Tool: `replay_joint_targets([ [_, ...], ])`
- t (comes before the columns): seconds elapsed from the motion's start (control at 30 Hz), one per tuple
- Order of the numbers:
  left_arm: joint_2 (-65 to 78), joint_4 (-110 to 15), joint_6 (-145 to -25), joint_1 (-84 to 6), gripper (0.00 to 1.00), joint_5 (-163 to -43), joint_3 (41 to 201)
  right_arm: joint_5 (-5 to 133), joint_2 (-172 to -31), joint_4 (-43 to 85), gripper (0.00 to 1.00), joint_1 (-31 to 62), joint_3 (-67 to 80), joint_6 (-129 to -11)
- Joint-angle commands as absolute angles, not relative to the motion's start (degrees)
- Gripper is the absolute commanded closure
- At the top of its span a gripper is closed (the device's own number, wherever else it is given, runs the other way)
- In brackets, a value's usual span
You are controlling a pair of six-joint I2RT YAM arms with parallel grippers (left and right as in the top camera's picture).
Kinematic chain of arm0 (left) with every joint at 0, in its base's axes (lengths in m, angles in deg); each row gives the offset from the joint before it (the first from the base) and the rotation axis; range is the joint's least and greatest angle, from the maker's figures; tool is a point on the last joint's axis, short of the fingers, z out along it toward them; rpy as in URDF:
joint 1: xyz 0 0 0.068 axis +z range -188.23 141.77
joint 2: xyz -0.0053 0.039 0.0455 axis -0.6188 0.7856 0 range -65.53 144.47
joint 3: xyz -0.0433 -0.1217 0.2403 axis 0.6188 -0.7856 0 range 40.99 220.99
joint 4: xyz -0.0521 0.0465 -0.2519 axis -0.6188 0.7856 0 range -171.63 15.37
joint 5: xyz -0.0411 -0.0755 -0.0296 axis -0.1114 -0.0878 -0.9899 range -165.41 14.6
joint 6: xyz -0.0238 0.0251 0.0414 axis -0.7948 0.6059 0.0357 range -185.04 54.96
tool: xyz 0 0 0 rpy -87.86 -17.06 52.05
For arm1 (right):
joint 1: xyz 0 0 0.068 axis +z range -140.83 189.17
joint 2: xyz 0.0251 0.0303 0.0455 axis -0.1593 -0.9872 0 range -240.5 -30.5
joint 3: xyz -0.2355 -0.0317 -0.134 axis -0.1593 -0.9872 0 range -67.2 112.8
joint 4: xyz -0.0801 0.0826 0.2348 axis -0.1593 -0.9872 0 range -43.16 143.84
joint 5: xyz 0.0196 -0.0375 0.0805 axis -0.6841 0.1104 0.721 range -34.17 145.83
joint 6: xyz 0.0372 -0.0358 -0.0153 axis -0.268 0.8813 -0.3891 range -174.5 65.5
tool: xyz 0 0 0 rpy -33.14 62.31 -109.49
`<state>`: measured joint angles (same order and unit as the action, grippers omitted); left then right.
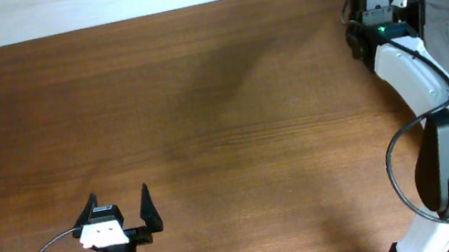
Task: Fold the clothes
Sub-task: 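Pull the grey shorts left onto the table center with the right gripper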
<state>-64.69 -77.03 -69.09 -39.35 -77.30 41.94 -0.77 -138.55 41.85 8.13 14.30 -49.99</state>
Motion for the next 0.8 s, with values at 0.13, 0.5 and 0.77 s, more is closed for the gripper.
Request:
replay_joint_targets([
  [0.13,-65.2,-77.1,-68.2,-39.6,0.01,-77.1,41.5,3.7,-136.2,41.2,0.96,19.3,14.5,-54.7],
  [0.5,-65.2,-77.1,-68.2,-39.6,0.01,-77.1,41.5,36.6,-138.1,41.6,0.96,35.6,14.5,-79.3],
  [0.77,-65.2,-77.1,-68.2,-39.6,0.00,-77.1,41.5,45.9,-141.6,45.7,0.96,45.9,14.5,-86.4],
])
